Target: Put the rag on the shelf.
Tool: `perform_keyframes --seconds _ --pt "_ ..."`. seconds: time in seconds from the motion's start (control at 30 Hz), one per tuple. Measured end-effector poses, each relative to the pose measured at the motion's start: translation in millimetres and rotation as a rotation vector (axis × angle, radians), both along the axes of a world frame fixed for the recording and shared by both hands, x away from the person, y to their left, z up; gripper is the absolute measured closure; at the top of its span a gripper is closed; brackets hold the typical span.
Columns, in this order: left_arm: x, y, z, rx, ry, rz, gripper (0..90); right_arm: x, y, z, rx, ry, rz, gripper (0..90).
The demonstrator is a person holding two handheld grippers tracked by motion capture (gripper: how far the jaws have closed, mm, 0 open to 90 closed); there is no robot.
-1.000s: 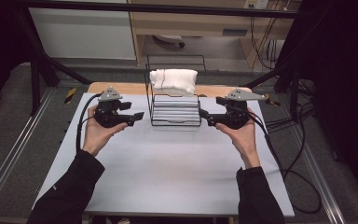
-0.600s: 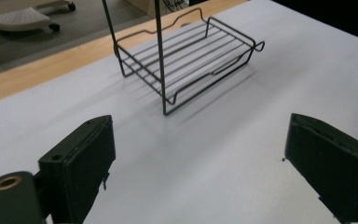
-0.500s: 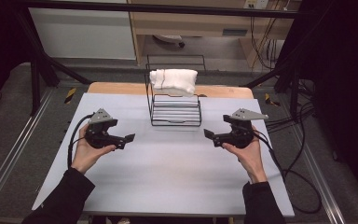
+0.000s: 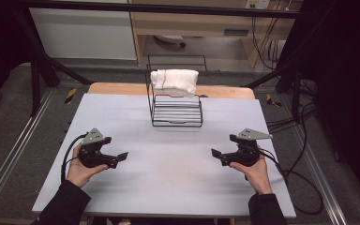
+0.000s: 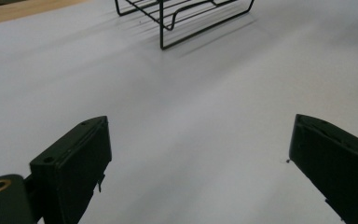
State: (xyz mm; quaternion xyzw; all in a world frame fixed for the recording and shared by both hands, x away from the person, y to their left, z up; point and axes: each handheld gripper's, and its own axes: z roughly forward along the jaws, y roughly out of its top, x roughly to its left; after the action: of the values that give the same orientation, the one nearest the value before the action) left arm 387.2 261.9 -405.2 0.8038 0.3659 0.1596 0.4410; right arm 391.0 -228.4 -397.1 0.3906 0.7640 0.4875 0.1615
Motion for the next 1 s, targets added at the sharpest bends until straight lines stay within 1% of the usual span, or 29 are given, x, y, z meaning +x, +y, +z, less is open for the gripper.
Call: perform_keyframes --seconds 0.03,0.07,0.13,0.23,0.37,0.43,0.6,0.63,0.67,0.73,0.8,0.87,1.0 --pt "-1.8 2.3 -2.4 0.000 -0.001 0.001 5.7 -2.1 -2.0 -3.2 0.004 0.009 0.002 0.6" --pt "-3.7 4.4 -5.1 -0.009 0.000 0.006 5.8 -3.6 -4.3 -6.7 0.001 0.010 0.006 0.5" --pt "-6.4 9.3 -9.9 -0.012 0.005 0.009 5.8 -7.2 -8.6 -13.4 -0.005 0.024 0.005 0.5" --pt "-9.3 14.6 -15.7 0.008 0.010 0.015 5.8 -11.8 -15.2 -23.3 -0.013 0.042 0.012 0.6" --pt "-12.4 18.0 -20.2 0.013 0.015 0.014 5.8 -17.9 -23.8 -33.3 -0.023 0.059 0.012 0.5" --pt "-13.4 19.1 -22.2 0.017 0.019 0.012 5.8 -20.5 -29.1 -36.9 -0.017 0.061 0.008 0.5" --pt "-15.7 23.1 -26.4 0.020 0.022 0.014 6.0 -26.0 -38.8 -43.0 -0.003 0.073 -0.012 0.6" --pt "-16.7 24.1 -27.1 0.015 0.025 0.014 6.1 -27.2 -40.9 -44.0 -0.002 0.076 -0.013 0.5" --pt "-17.1 24.7 -27.5 0.018 0.020 0.012 6.1 -28.4 -43.0 -45.2 0.000 0.079 -0.018 0.6" --pt "-18.4 26.1 -28.6 0.021 0.018 0.018 6.1 -29.4 -44.9 -47.0 0.006 0.083 -0.022 0.6" --pt "-19.3 27.2 -29.5 0.015 0.019 0.020 6.1 -30.4 -45.8 -48.0 0.009 0.088 -0.024 0.6" --pt "-19.8 28.0 -30.0 0.018 0.020 0.021 6.1 -30.8 -45.7 -48.4 0.006 0.087 -0.022 0.6" --pt "-20.2 29.1 -31.4 0.010 0.027 0.028 6.1 -30.8 -46.2 -49.0 0.004 0.090 -0.020 0.6"
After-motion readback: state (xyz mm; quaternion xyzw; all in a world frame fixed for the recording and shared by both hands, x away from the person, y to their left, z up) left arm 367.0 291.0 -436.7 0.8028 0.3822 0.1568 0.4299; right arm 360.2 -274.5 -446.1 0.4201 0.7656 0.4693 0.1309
